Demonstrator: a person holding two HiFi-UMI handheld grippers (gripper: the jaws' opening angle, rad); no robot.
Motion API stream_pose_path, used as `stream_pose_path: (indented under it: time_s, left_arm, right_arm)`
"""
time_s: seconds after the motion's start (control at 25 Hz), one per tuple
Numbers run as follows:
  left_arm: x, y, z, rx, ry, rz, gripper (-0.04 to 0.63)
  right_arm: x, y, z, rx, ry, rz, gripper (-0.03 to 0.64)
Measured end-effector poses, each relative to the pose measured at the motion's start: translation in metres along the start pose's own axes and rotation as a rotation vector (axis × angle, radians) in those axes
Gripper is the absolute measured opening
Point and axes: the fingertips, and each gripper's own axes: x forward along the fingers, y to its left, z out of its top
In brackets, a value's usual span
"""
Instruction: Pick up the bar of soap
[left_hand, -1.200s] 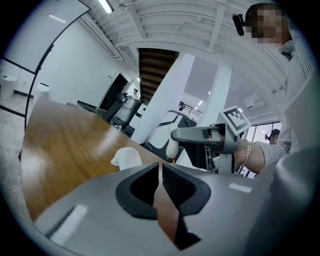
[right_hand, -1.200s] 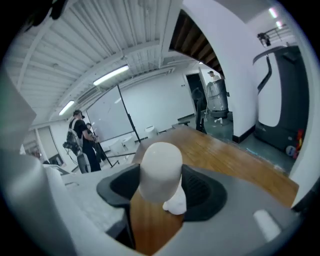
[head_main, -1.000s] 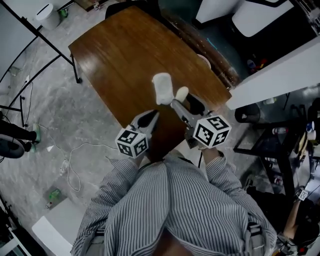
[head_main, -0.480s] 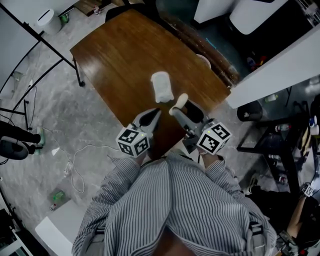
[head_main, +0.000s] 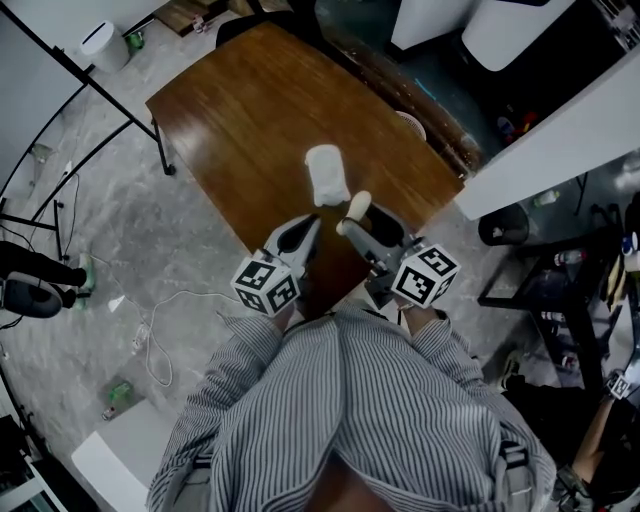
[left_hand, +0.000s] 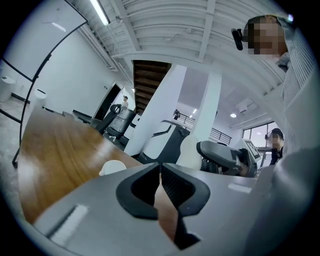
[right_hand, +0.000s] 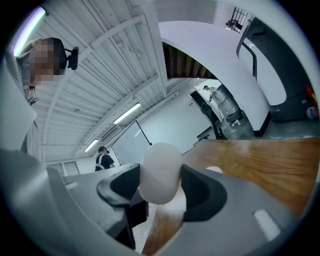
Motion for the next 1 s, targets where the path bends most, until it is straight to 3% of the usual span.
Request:
stream_pose_path:
  time_s: [1.0]
  left_arm:
    - [0.0015,-0.0086,-0.0055,-0.001,0.020,-0.006,0.017]
  right_arm:
    - [0.0000,-0.0023,-0.0071,0.005,0.032,-0.008,0.262]
